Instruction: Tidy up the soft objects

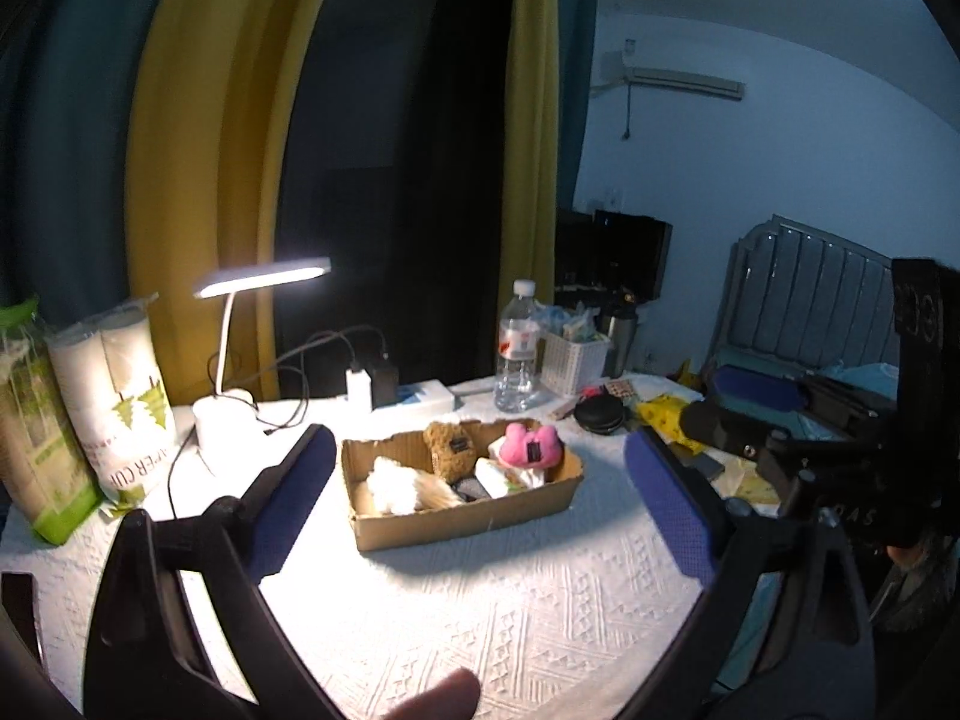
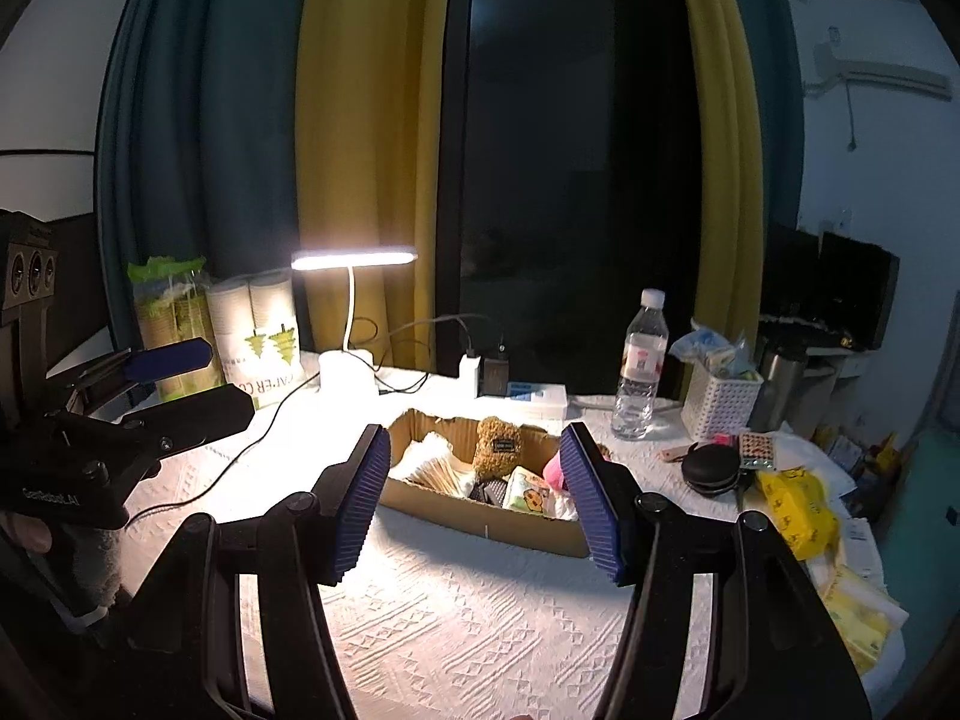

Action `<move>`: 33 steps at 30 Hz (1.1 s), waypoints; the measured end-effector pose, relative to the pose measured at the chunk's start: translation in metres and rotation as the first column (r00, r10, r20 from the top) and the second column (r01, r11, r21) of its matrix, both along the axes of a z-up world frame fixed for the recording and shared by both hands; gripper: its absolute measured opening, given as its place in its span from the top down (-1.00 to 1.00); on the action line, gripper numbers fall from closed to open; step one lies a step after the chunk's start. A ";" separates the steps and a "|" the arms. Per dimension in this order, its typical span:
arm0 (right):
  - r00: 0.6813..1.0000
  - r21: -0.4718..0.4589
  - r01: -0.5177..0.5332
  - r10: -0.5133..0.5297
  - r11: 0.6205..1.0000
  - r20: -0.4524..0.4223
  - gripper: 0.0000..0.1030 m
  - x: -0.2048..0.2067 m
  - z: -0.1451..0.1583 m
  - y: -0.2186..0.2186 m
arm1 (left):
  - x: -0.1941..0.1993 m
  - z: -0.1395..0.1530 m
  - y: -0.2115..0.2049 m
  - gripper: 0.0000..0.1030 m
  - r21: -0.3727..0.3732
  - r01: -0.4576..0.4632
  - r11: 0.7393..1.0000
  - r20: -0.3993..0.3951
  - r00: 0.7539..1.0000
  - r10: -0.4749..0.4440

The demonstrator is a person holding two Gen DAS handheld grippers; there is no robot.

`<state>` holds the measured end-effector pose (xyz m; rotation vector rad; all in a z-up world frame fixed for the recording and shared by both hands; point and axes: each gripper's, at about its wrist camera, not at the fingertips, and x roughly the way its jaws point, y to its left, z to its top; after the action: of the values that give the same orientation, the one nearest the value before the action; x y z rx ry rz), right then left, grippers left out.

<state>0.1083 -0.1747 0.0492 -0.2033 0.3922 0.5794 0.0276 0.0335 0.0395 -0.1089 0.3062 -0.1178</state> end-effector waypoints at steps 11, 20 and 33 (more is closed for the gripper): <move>0.996 0.009 0.024 -0.024 1.000 0.088 -0.21 -0.044 0.027 -0.011 | -0.038 0.023 -0.005 -0.90 0.013 -0.063 0.998 0.060 0.996 0.062; 0.990 0.021 0.038 -0.041 0.999 0.133 -0.22 -0.065 0.043 -0.019 | -0.060 0.042 -0.008 -0.90 0.028 -0.071 0.997 0.111 0.992 0.067; 0.989 0.026 0.043 -0.046 0.999 0.140 -0.22 -0.070 0.047 -0.022 | -0.067 0.051 -0.012 -0.90 0.036 -0.064 0.997 0.134 0.989 0.059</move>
<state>0.0387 -0.1962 0.0964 -0.2116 0.2528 0.5223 -0.0394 0.0218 0.0909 -0.0702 0.1718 -0.0571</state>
